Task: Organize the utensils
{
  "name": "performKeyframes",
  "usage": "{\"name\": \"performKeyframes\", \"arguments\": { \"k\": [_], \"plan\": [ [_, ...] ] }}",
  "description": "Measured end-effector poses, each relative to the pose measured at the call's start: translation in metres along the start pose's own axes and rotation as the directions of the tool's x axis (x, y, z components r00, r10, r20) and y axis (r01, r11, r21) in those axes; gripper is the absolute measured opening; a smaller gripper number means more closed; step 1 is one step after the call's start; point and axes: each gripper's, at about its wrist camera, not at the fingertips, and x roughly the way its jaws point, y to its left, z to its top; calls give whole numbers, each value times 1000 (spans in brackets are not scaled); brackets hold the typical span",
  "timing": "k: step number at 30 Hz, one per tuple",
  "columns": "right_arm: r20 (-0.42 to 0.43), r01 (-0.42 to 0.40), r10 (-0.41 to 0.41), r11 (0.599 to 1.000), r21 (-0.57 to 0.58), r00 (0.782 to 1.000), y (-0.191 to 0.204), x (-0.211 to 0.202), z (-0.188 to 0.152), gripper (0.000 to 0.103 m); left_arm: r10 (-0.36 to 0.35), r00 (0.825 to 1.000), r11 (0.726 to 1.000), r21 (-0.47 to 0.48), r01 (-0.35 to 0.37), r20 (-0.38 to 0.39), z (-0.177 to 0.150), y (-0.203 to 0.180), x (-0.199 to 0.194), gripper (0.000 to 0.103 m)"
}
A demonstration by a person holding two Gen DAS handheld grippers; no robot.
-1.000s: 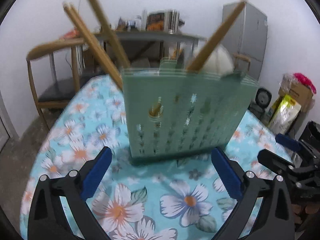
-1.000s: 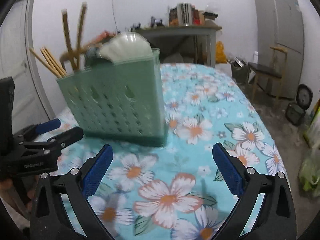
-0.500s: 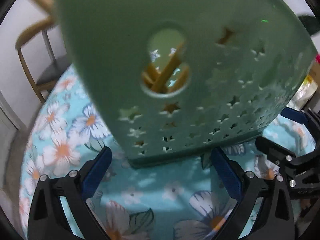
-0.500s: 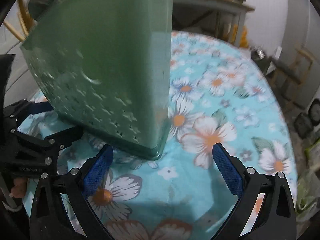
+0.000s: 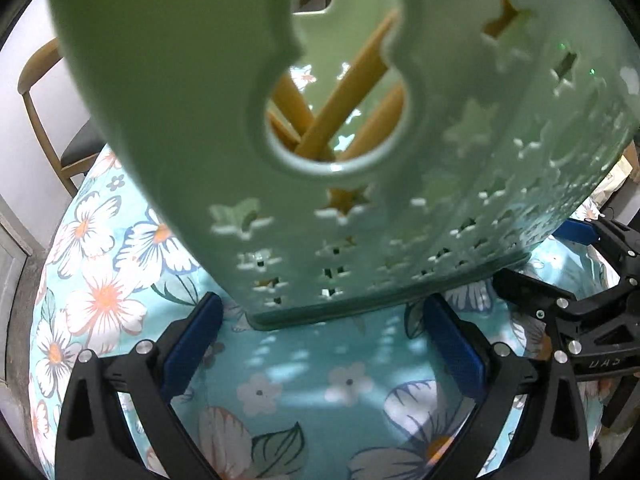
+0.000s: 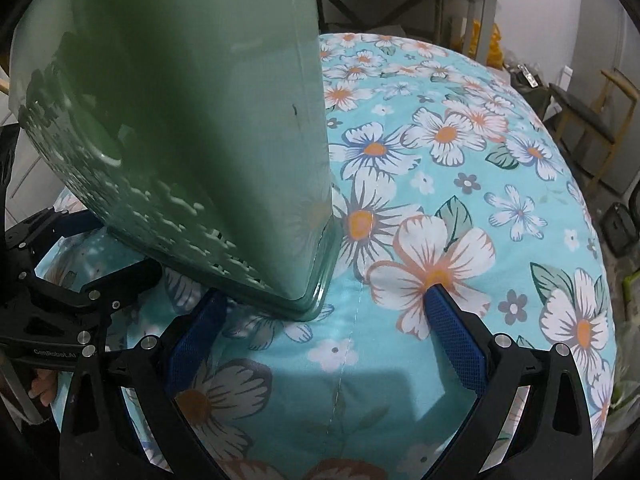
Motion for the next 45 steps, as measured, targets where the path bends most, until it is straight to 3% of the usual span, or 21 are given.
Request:
{"name": "performKeyframes", "arguments": {
  "k": [16, 20, 24, 27, 34, 39, 45],
  "plan": [
    [7, 22, -22, 1000, 17, 1000, 13, -15, -8, 96, 21, 1000, 1000, 9, -21, 1, -8, -9, 3, 98],
    [48, 95, -96, 995, 24, 994, 16, -25, -12, 96, 30, 997, 999, 30, -32, 75, -14, -18, -10, 98],
    [100, 97, -104, 993, 72, 989, 7, -37, -15, 96, 42, 984, 997, 64, -54, 171, -21, -29, -25, 98],
    [137, 101, -112, 991, 83, 984, 5, -44, -16, 96, 32, 974, 999, 34, -41, 223, -23, -26, -34, 98],
    [246, 135, -151, 988, 81, 958, 13, -67, -20, 96, -5, 972, 999, -36, 14, 233, -22, -8, -37, 98],
    [236, 165, -179, 983, 79, 955, 21, -69, -22, 96, 12, 967, 1000, -3, -12, 256, -26, -18, -45, 98],
    [248, 145, -162, 986, 87, 955, 21, -73, -25, 96, 18, 955, 999, 44, -33, 297, -29, -31, -54, 98]
  ]
}}
